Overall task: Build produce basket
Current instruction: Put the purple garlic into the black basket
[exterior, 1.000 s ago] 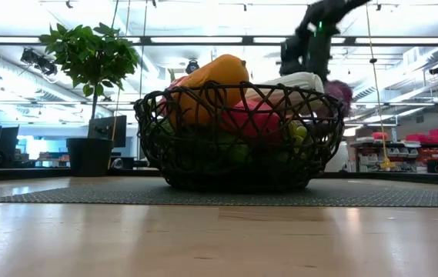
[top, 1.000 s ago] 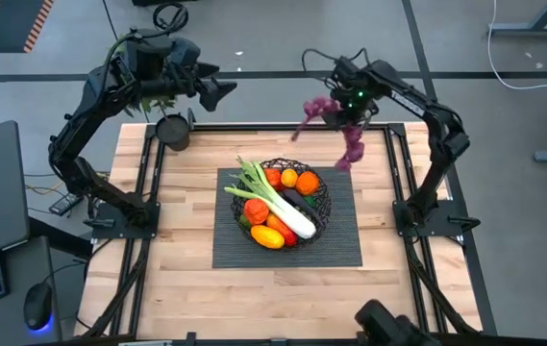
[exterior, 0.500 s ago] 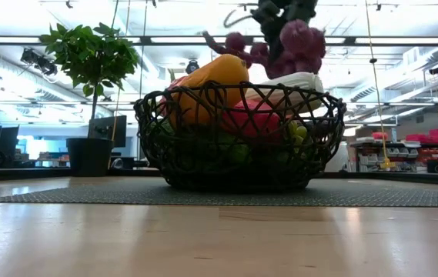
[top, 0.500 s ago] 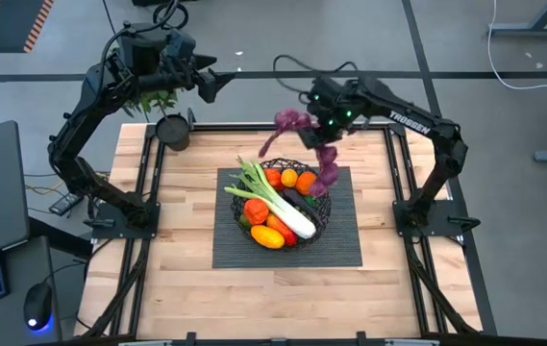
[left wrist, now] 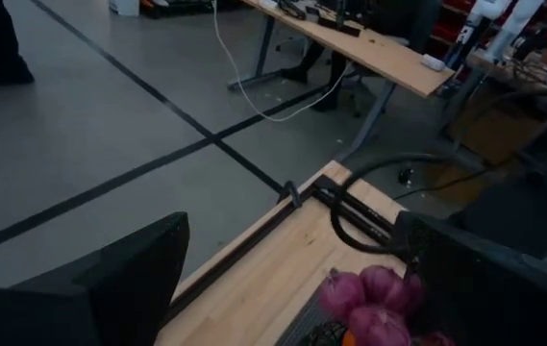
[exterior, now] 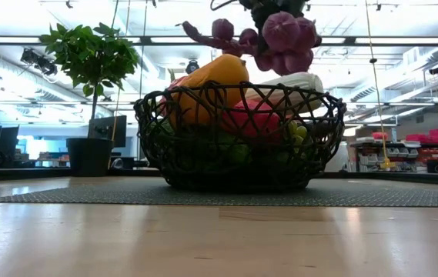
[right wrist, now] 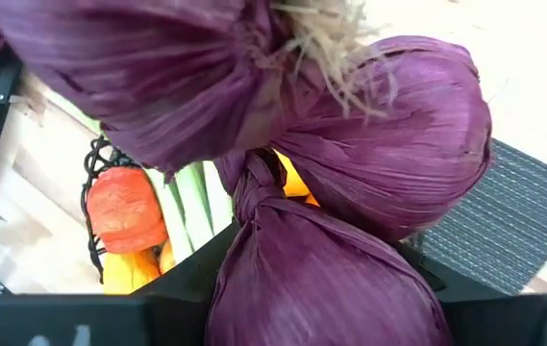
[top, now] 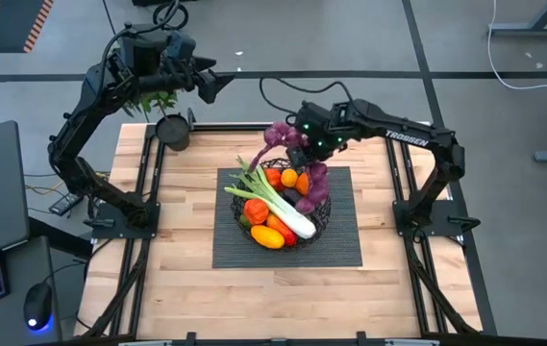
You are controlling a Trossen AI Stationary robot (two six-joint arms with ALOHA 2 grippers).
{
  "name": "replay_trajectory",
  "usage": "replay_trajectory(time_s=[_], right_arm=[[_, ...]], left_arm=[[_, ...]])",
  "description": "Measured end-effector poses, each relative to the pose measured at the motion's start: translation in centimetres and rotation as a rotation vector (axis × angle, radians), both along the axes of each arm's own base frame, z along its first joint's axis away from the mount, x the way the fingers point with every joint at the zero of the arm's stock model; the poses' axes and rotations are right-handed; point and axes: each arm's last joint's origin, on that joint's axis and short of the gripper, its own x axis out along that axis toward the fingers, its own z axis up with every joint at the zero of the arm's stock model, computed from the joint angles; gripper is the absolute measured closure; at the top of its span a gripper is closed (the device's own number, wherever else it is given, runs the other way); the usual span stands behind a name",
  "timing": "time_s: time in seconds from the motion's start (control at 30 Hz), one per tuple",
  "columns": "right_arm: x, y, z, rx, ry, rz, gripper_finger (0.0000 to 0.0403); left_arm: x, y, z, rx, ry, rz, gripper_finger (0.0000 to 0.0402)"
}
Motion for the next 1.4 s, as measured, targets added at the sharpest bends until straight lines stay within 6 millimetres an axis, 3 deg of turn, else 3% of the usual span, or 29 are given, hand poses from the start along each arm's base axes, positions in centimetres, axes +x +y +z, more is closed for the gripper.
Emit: replay_trajectory(time_s=[0.33,0.53,0.8,1.13,1.4], right_arm=[[0.4,0.4,-2.3,-0.044,0.064,0.048,0.0234],[0.9,0.5,-2.5,-0.026,0.020,0.021,0.0232],[1.6,2.4,-2.4,0.072,-0.021,-0.073,0.0232],[2.5,3.9,-4.3,0.110,0.065,-0.129,0.0231],[2.4,4.2,-4.3,0.094,0.084,-0.109,0.0201]], left_arm=[[-0.3,-0.2,-1.0,-0.051,0.098,-0.005,0.0008],[-0.5,-0.4,-1.6,-0.137,0.119,0.016,0.0008],[-0.1,-1.1,-1.6,-0.098,0.155,-0.035,0.0008],[0.5,-2.2,-1.6,-0.086,0.158,-0.092,0.0008],[0.8,-2.7,-1.6,-0.082,0.161,-0.116,0.0008]])
